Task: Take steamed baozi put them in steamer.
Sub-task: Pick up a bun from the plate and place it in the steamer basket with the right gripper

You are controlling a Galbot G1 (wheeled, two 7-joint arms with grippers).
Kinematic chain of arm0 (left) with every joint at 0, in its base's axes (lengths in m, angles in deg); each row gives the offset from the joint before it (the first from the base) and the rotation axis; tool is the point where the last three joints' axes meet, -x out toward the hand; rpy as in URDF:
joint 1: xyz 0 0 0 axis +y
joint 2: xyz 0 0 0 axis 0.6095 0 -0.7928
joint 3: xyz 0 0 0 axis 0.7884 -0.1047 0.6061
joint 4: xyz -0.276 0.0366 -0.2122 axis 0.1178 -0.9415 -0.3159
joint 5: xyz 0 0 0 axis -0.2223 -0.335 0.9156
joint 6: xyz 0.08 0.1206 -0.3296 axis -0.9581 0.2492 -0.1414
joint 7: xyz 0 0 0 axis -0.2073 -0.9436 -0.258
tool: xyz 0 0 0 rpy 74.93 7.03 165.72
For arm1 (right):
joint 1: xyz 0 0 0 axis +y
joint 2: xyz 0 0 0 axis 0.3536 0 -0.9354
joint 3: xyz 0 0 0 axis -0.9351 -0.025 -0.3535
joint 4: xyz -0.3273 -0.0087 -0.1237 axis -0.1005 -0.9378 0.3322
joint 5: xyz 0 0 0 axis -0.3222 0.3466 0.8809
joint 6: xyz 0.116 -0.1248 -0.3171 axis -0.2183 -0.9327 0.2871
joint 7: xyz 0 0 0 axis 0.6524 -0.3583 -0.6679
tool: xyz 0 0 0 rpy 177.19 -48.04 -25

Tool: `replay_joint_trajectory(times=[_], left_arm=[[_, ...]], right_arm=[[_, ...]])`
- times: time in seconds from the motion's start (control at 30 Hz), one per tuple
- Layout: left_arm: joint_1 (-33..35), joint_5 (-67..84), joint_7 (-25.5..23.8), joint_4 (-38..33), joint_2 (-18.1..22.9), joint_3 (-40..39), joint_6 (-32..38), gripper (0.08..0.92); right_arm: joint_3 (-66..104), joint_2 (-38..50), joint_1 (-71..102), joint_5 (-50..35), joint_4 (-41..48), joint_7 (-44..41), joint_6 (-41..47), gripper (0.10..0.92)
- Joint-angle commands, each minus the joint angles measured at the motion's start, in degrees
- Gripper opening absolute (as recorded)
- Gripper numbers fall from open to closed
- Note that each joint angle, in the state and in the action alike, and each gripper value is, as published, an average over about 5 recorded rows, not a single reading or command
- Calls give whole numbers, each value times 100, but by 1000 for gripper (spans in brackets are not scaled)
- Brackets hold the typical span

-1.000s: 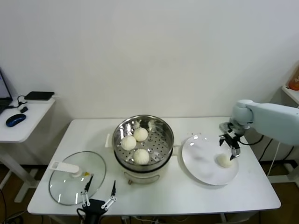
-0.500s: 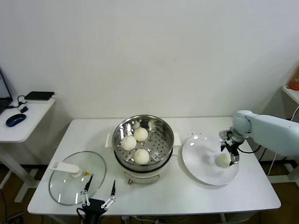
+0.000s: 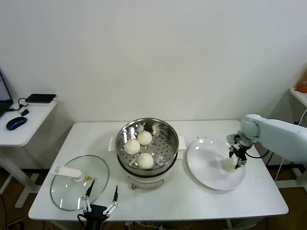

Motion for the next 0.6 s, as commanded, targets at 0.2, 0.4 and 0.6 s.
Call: replay_joint_trajectory(times=[0.2,0.4,0.6], left_arm=[[61,-27,1,-103,-37,-49,28,823],[59,-12,1,-126,-79,-56,36,823],[67,5,-4,-200,-123,-70,31,823]], right_arm=[[-1503,112,-2084,-1747,-1105,73,428,623],[-2190,-118,-3419,-2619,-1895,115,658,620],[-2246,-529,-4303,-3699,-2734,313,1018,614]])
